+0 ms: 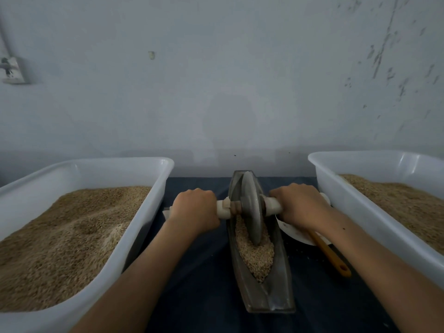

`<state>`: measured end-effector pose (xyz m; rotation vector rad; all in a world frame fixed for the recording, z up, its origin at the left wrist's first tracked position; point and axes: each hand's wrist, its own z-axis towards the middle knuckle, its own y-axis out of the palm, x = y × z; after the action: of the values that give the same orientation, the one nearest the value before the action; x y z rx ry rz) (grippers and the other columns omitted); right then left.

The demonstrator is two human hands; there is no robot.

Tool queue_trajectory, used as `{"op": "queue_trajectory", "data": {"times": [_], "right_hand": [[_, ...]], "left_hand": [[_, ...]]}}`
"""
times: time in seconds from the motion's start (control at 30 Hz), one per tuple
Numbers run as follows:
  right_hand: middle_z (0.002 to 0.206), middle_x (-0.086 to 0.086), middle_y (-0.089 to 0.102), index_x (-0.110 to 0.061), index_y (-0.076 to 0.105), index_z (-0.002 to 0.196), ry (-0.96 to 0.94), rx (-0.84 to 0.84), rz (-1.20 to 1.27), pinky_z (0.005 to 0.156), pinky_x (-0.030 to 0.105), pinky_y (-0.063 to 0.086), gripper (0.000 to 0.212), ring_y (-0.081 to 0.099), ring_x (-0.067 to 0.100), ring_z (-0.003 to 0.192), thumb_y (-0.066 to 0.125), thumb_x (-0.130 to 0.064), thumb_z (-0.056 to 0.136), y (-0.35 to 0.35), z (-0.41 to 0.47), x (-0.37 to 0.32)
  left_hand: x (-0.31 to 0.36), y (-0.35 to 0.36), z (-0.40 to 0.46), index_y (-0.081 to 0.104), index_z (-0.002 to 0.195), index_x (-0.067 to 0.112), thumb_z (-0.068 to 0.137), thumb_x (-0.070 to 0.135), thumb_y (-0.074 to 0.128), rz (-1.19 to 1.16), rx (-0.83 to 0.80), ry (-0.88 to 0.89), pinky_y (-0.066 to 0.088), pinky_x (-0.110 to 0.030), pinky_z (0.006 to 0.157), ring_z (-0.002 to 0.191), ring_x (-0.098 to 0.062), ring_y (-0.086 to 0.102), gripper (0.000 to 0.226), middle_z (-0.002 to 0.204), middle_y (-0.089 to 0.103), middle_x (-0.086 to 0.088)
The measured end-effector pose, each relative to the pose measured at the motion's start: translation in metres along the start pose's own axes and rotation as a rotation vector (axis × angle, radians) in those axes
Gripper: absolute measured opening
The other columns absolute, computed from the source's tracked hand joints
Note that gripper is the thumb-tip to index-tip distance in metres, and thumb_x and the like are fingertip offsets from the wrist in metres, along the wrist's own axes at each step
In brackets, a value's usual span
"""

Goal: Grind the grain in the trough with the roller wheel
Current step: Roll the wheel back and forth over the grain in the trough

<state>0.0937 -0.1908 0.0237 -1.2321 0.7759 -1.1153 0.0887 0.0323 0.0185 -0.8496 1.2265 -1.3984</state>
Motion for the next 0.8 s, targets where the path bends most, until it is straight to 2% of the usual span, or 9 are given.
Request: {"op": "queue_trajectory", "data": {"times": [0.1, 0.23, 0.33, 0.4, 0.47, 0.6, 0.73, 0.8], "right_hand": [[0.088, -0.005, 0.063, -0.031, 0.063, 0.101, -0.015, -0.127, 0.033, 0.065, 0.029, 0.041, 0.018, 0.061, 0.017, 0.083, 0.061, -0.026, 0.084, -0.009, -0.001, 0.001], [0.079, -0.009, 0.057, -0.033, 0.062, 0.099, -0.018, -0.172, 0.024, 0.058, 0.026, 0.036, 0.018, 0.057, 0.013, 0.075, 0.063, -0.028, 0.082, -0.01, -0.003, 0.002], [0.088, -0.006, 0.063, -0.033, 0.06, 0.098, -0.005, -0.074, -0.001, 0.063, 0.028, 0.039, 0.013, 0.06, 0.016, 0.081, 0.059, -0.028, 0.085, -0.004, -0.001, 0.001], [0.092, -0.005, 0.064, -0.032, 0.05, 0.088, 0.002, 0.051, -0.019, 0.066, 0.03, 0.039, 0.006, 0.061, 0.019, 0.085, 0.055, -0.029, 0.089, 0.002, 0.001, 0.0], [0.091, -0.004, 0.064, -0.034, 0.04, 0.084, 0.014, 0.136, -0.024, 0.066, 0.032, 0.038, 0.015, 0.061, 0.021, 0.087, 0.052, -0.03, 0.09, 0.007, 0.002, 0.0], [0.089, -0.004, 0.064, -0.034, 0.041, 0.084, 0.019, 0.166, -0.014, 0.064, 0.032, 0.037, 0.014, 0.061, 0.021, 0.084, 0.052, -0.028, 0.09, 0.01, 0.001, 0.001], [0.089, -0.006, 0.063, -0.034, 0.054, 0.09, -0.013, 0.032, 0.002, 0.065, 0.03, 0.038, 0.008, 0.059, 0.018, 0.083, 0.057, -0.028, 0.087, 0.001, 0.0, 0.002], [0.083, -0.008, 0.058, -0.033, 0.059, 0.098, -0.02, -0.058, 0.0, 0.06, 0.028, 0.035, 0.015, 0.056, 0.015, 0.078, 0.06, -0.027, 0.084, -0.005, -0.001, 0.003]], "left_hand": [[-0.001, -0.006, -0.001, 0.05, 0.086, 0.018, 0.081, 0.033, 0.061, -0.028, -0.131, 0.018, 0.042, -0.029, 0.067, 0.073, -0.015, 0.052, 0.018, 0.07, 0.047, 0.006], [-0.002, -0.005, 0.0, 0.055, 0.09, 0.017, 0.081, 0.033, 0.061, -0.02, -0.13, 0.023, 0.041, -0.028, 0.065, 0.072, -0.015, 0.053, 0.019, 0.069, 0.047, 0.006], [-0.003, 0.0, 0.002, 0.059, 0.096, 0.019, 0.082, 0.034, 0.061, -0.013, -0.043, 0.011, 0.04, -0.028, 0.064, 0.072, -0.014, 0.053, 0.02, 0.076, 0.054, 0.005], [-0.003, 0.004, 0.003, 0.059, 0.096, 0.021, 0.083, 0.034, 0.06, -0.012, 0.029, -0.003, 0.04, -0.028, 0.064, 0.071, -0.014, 0.052, 0.019, 0.081, 0.058, 0.004], [-0.003, 0.007, 0.003, 0.057, 0.095, 0.023, 0.084, 0.035, 0.059, -0.017, 0.081, -0.011, 0.042, -0.029, 0.065, 0.072, -0.014, 0.053, 0.017, 0.086, 0.062, 0.003], [-0.003, 0.008, 0.003, 0.056, 0.096, 0.024, 0.085, 0.036, 0.057, -0.033, 0.117, -0.006, 0.045, -0.029, 0.068, 0.079, -0.016, 0.059, 0.016, 0.089, 0.063, 0.003], [-0.004, 0.005, 0.002, 0.059, 0.097, 0.021, 0.085, 0.034, 0.059, -0.029, 0.035, 0.021, 0.048, -0.029, 0.072, 0.081, -0.015, 0.06, 0.018, 0.089, 0.063, 0.002], [-0.006, 0.002, 0.002, 0.06, 0.097, 0.02, 0.083, 0.034, 0.061, -0.04, -0.039, 0.038, 0.048, -0.029, 0.073, 0.08, -0.015, 0.059, 0.02, 0.086, 0.061, 0.003]]}}
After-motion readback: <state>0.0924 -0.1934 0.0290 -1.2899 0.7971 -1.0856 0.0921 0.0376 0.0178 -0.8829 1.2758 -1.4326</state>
